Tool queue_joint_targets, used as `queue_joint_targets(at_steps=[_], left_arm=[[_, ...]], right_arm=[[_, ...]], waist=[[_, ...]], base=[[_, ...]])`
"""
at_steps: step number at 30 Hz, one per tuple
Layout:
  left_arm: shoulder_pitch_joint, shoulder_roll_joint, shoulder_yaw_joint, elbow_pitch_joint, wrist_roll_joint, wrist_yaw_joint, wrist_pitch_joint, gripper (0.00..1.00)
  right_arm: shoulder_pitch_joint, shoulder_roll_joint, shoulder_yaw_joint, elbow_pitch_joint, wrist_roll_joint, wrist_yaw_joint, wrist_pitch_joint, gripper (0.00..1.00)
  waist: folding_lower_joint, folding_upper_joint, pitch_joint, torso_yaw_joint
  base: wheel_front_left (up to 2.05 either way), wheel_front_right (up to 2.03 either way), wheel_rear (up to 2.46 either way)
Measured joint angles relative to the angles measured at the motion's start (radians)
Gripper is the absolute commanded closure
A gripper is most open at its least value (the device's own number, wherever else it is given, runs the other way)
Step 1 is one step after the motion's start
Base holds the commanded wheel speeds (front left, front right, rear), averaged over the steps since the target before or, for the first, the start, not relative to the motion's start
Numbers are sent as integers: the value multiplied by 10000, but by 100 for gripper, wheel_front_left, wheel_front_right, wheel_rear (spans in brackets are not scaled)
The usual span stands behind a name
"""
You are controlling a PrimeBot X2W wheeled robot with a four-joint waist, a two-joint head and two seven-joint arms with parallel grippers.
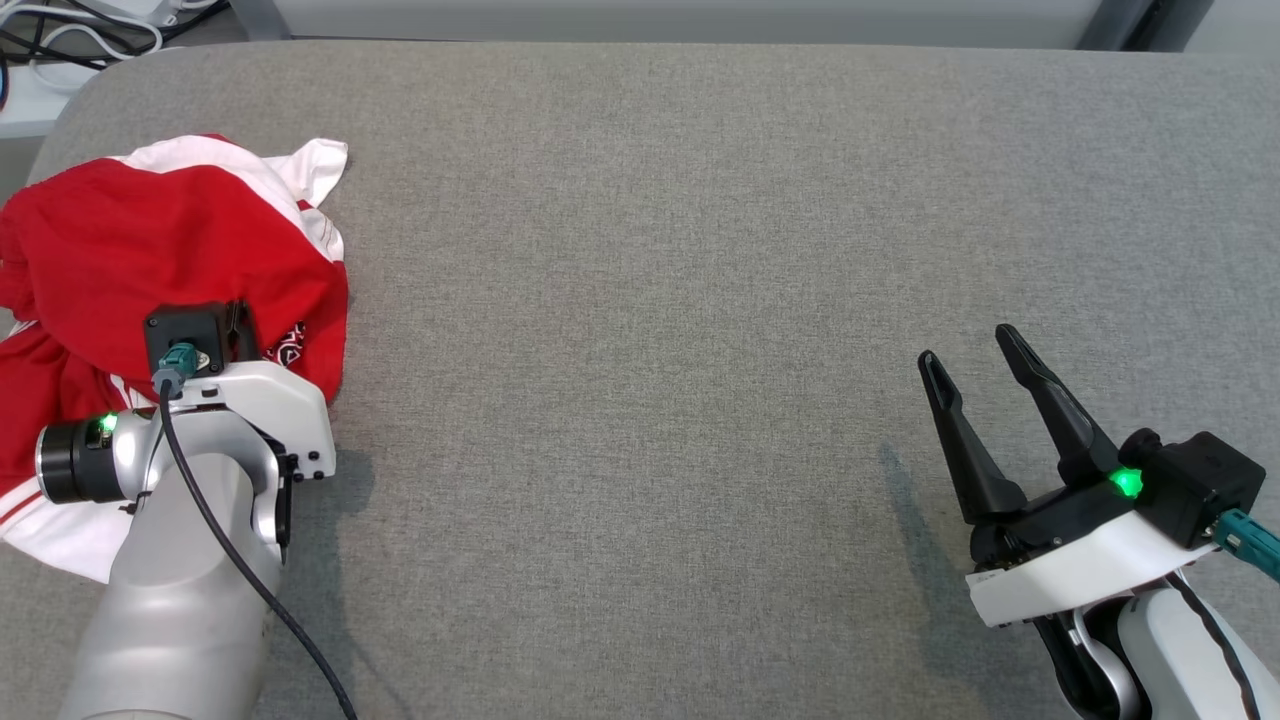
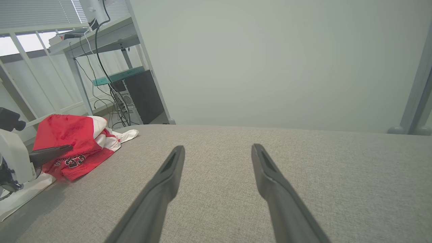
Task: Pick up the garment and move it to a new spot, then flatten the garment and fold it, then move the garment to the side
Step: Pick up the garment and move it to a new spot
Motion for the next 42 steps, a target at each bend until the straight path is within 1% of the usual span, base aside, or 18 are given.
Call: queue_joint_targets(at_steps=[4, 6, 9, 14, 18, 22, 26, 28, 31, 35, 39, 42], left_arm=[[2, 4, 69, -345, -69, -12, -228, 100], [32, -42, 209, -1057, -320, -63, -240, 100], [194, -104, 318, -2489, -399, -196, -244, 100], [989, -393, 382, -4594, -477, -454, -270, 100], [1336, -466, 295, -5795, -481, -581, -270, 100], [1332, -665, -58, -6700, -483, -895, -274, 100], [1265, -711, -489, -7127, -474, -1060, -222, 100], [1208, -779, -686, -7217, -474, -1070, -176, 100], [898, -951, -963, -7208, -500, -1152, -42, 100], [394, -1011, -1306, -6972, -715, -1227, -40, 100], [-32, -1085, -1806, -6819, -1170, -1243, -65, 100], [-257, -1170, -2408, -6763, -1676, -1216, -140, 100]], right_arm=[[0, 35, -29, 8, 2, 0, 0, 0], [0, 61, -63, 23, 0, 0, 0, 0], [1, 127, -100, 36, 0, 0, 0, 0], [8, 343, -232, 50, -12, 0, 0, 0], [35, 410, -293, 94, -13, 0, 0, 0], [77, 548, -330, 199, -29, 0, 0, 0], [211, 662, -349, 244, -31, 0, 0, 0], [279, 698, -347, 259, -38, 0, 0, 0], [276, 765, -355, 261, -40, 0, 0, 0], [276, 817, -364, 265, -42, 0, 0, 0], [276, 913, -370, 272, -42, 0, 0, 0], [273, 936, -364, 278, -42, 0, 0, 0]], waist=[[0, 0, -69, -42], [1, 0, -147, -50], [1, 0, -250, -61], [0, 0, -532, -206], [1, 0, -831, -379], [1, 0, -1108, -607], [0, 0, -1302, -919], [0, 0, -1374, -1109], [0, 1, -1449, -1418], [0, 0, -1495, -1859], [0, 0, -1488, -2333], [0, 0, -1460, -2679]], base=[[0, 0, 0], [0, 0, 0], [0, 0, 0], [0, 0, 0], [0, 0, 0], [0, 0, 0], [0, 0, 0], [0, 0, 0], [0, 0, 0], [0, 0, 0], [0, 0, 0], [0, 0, 0]])
